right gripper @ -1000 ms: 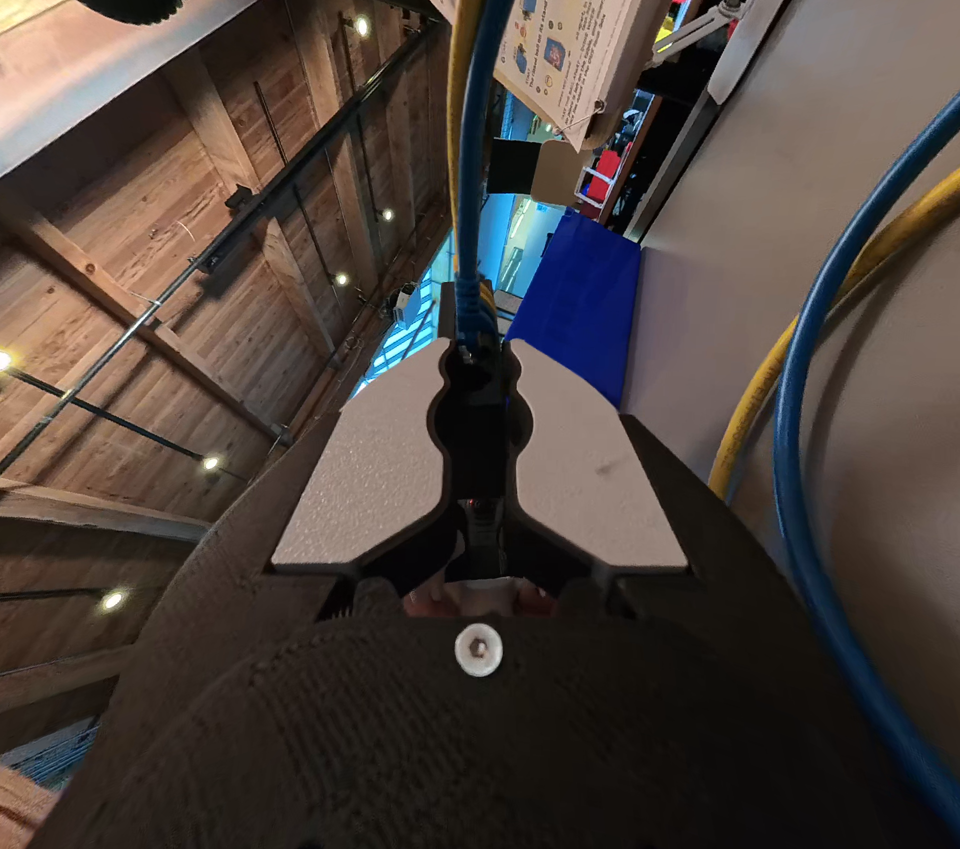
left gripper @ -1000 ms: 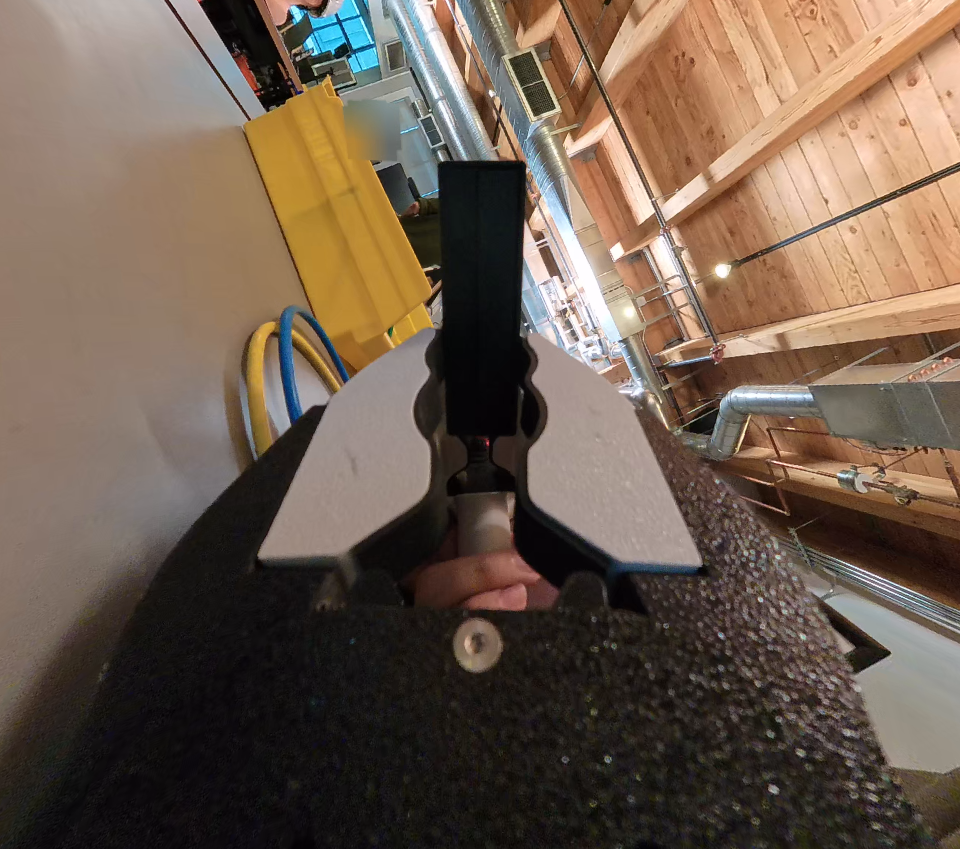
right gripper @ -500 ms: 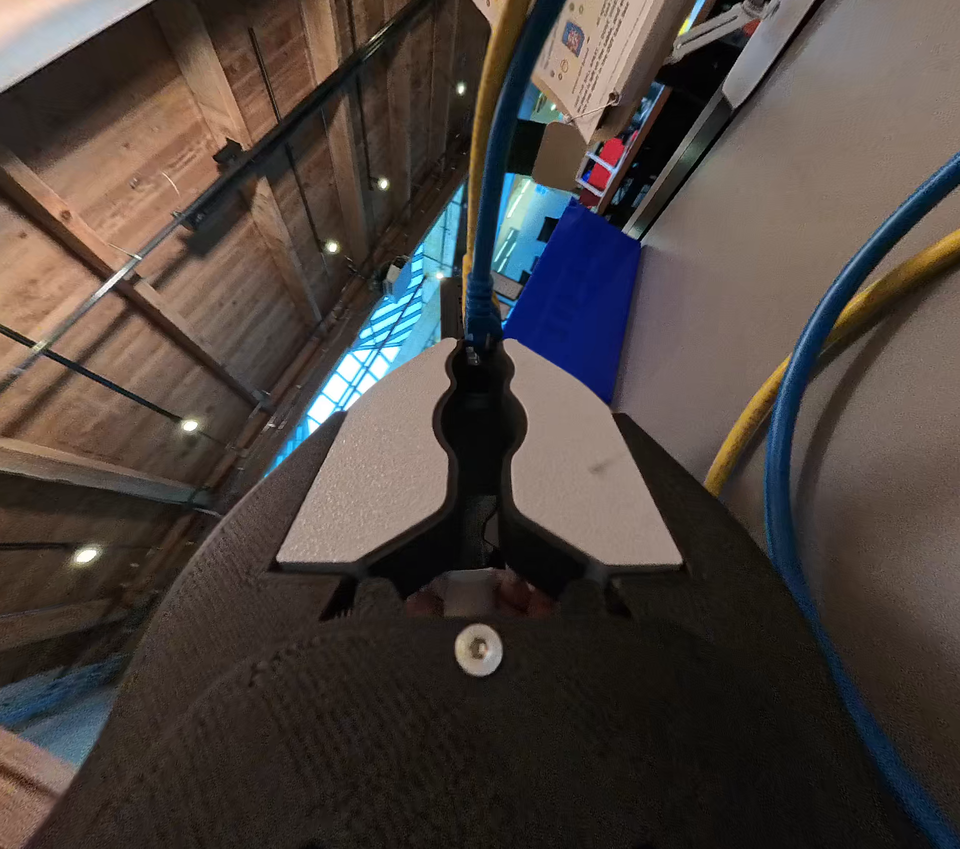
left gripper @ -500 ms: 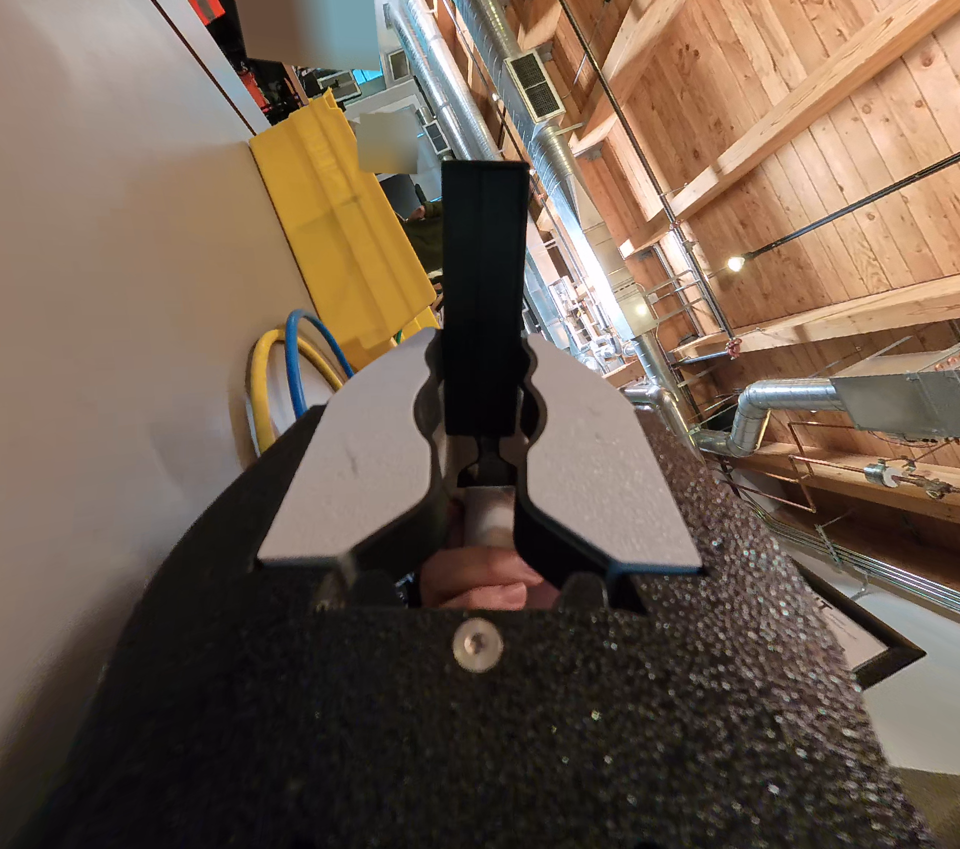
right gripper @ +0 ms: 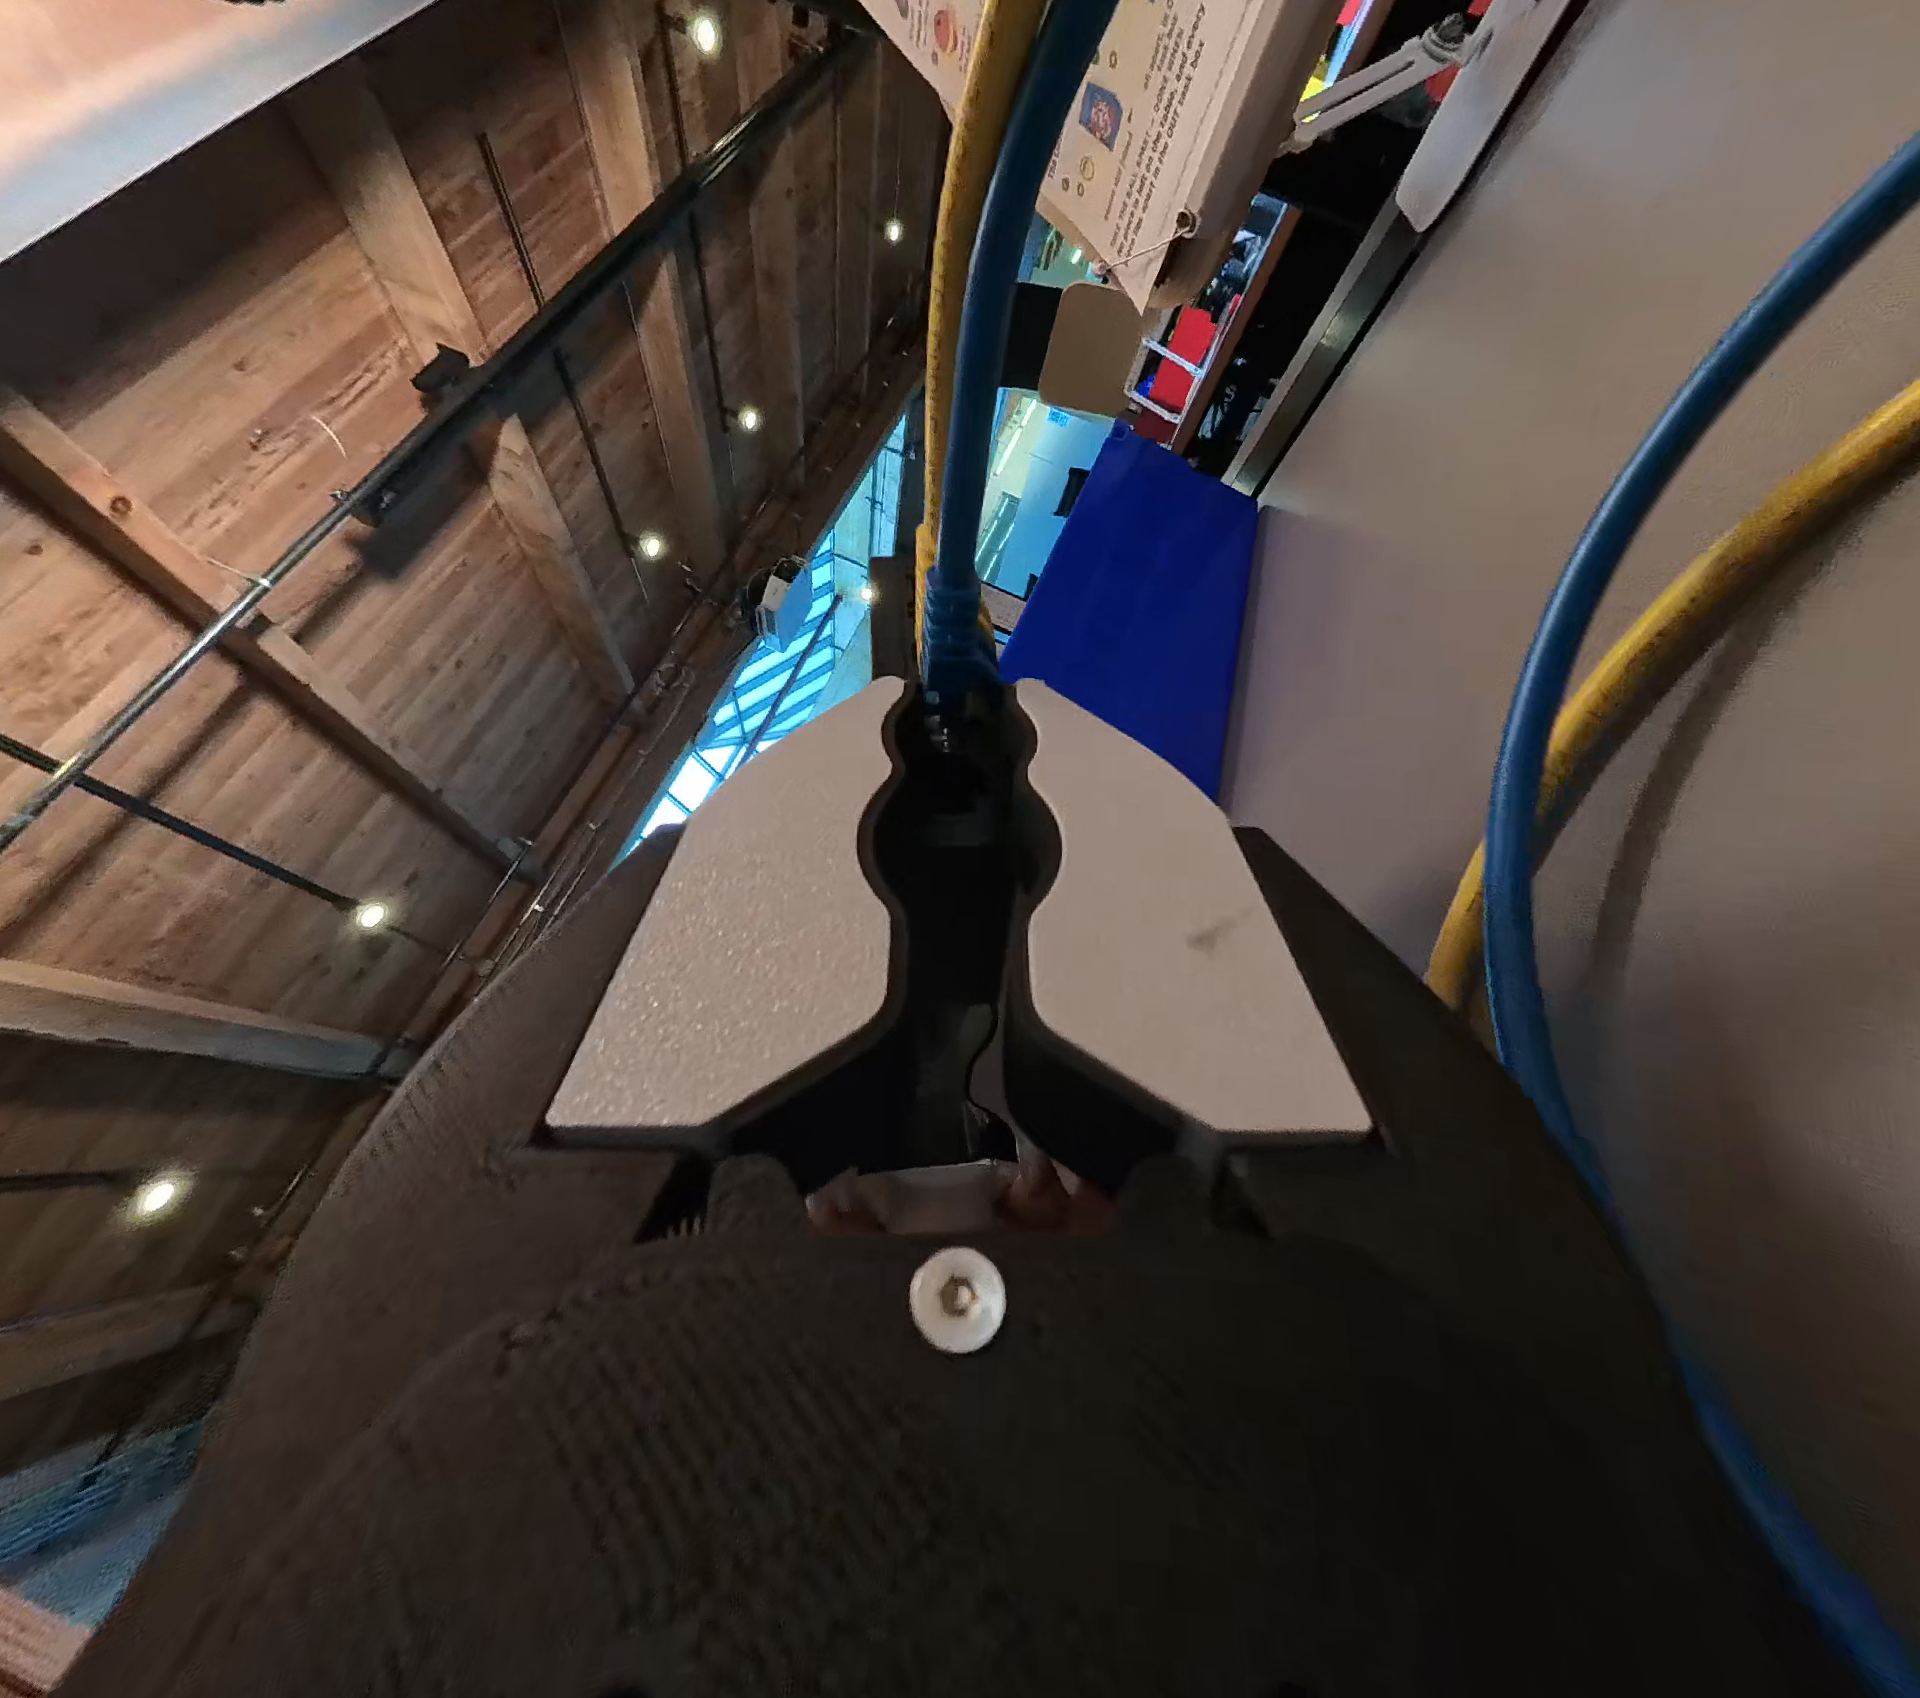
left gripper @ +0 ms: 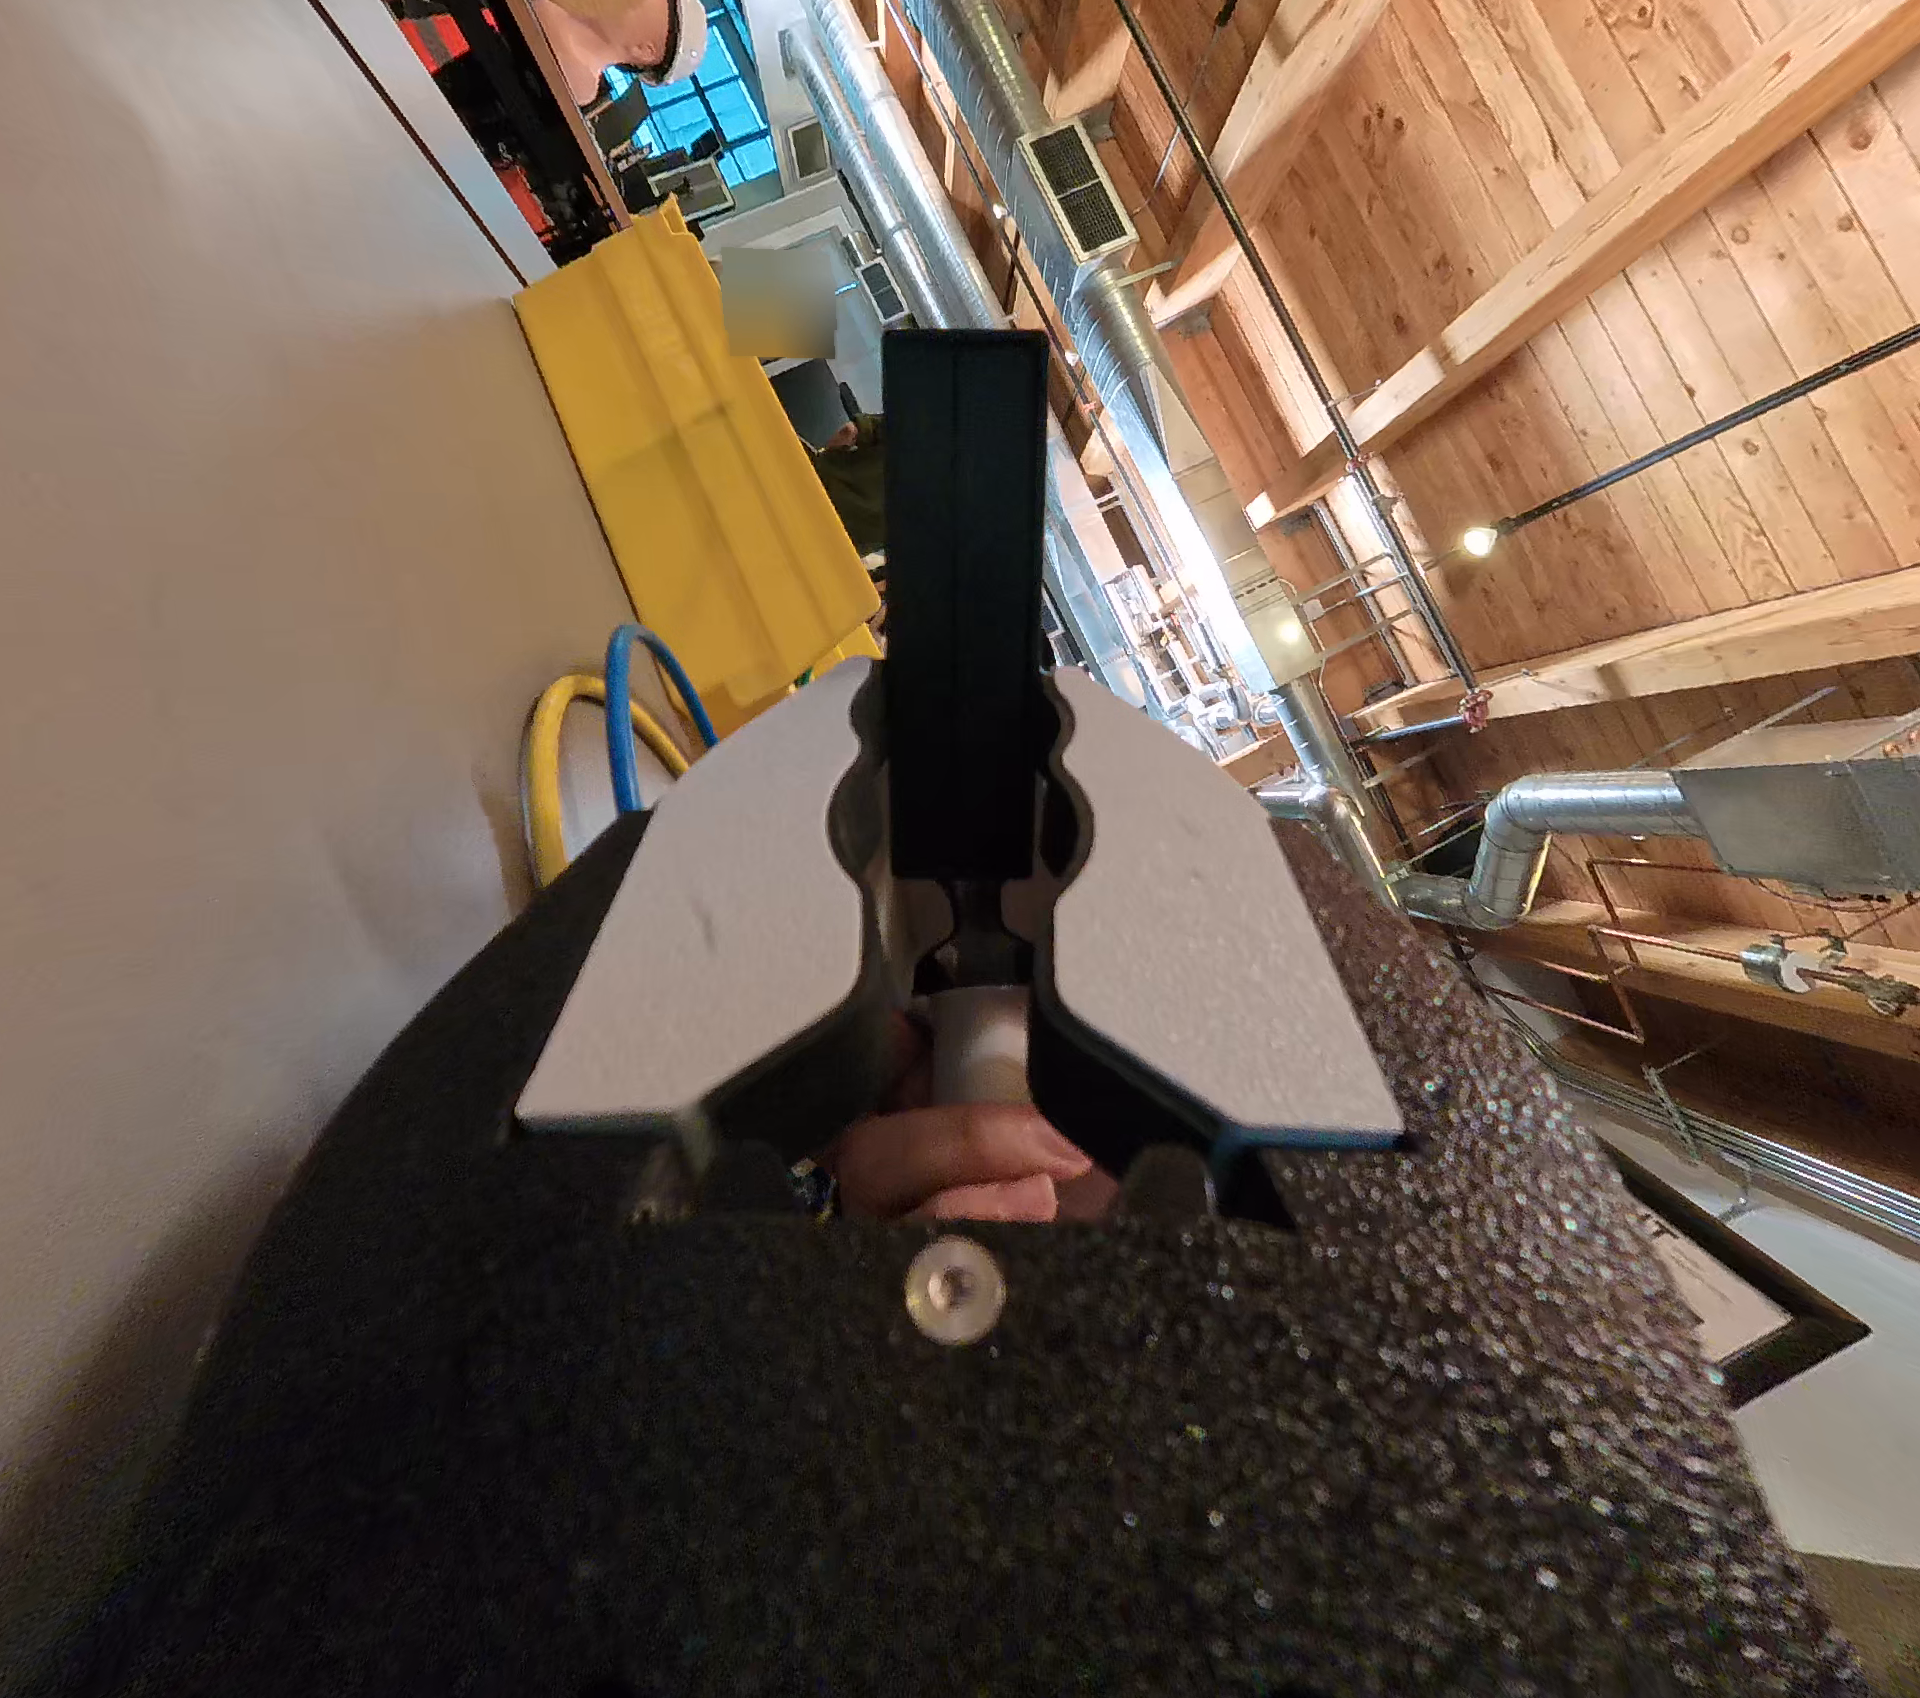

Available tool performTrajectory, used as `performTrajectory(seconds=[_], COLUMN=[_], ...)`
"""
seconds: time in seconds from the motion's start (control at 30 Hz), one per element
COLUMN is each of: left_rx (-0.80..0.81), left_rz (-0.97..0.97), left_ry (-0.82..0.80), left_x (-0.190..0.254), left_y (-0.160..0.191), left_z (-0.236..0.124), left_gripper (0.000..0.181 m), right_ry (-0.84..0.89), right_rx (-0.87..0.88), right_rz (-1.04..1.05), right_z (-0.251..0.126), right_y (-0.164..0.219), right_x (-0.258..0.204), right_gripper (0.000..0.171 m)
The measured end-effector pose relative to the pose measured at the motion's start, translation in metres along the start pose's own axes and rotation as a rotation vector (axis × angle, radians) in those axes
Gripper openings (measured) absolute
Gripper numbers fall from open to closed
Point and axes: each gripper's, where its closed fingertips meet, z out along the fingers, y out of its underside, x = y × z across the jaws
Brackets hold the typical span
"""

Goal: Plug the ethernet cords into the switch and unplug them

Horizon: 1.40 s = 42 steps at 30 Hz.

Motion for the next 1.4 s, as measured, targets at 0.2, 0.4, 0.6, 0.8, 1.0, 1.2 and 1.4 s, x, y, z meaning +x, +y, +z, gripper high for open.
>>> performTrajectory(seconds=[0.2, 0.4, 0.6, 0.8, 1.0, 1.2, 1.4], left_rx=[0.023, 0.027, 0.002, -0.029, -0.011, -0.004, 0.019], left_rz=[0.003, -0.011, -0.009, 0.000, -0.023, -0.013, 0.028], left_ry=[-0.001, 0.003, 0.011, 0.019, 0.026, 0.028, -0.025], left_x=[0.000, 0.000, 0.001, 0.003, 0.003, 0.003, 0.000], left_y=[-0.003, -0.004, 0.000, 0.006, 0.005, 0.003, 0.005], left_z=[-0.001, -0.001, 0.001, 0.003, 0.002, 0.002, 0.002], left_gripper=[0.027, 0.026, 0.027, 0.026, 0.026, 0.026, 0.026], right_ry=[0.010, -0.003, -0.025, -0.031, 0.003, 0.007, 0.001], right_rx=[0.025, 0.037, 0.036, 0.045, 0.012, -0.023, 0.055], right_rz=[0.007, 0.014, 0.024, 0.001, -0.058, -0.030, 0.063], right_z=[0.000, -0.002, -0.001, -0.001, 0.000, -0.001, -0.003], right_y=[0.002, 0.002, 0.000, -0.004, -0.003, -0.002, -0.002], right_x=[-0.001, -0.001, -0.003, -0.005, -0.005, -0.004, 0.001], right_gripper=[0.017, 0.014, 0.014, 0.014, 0.014, 0.014, 0.013])
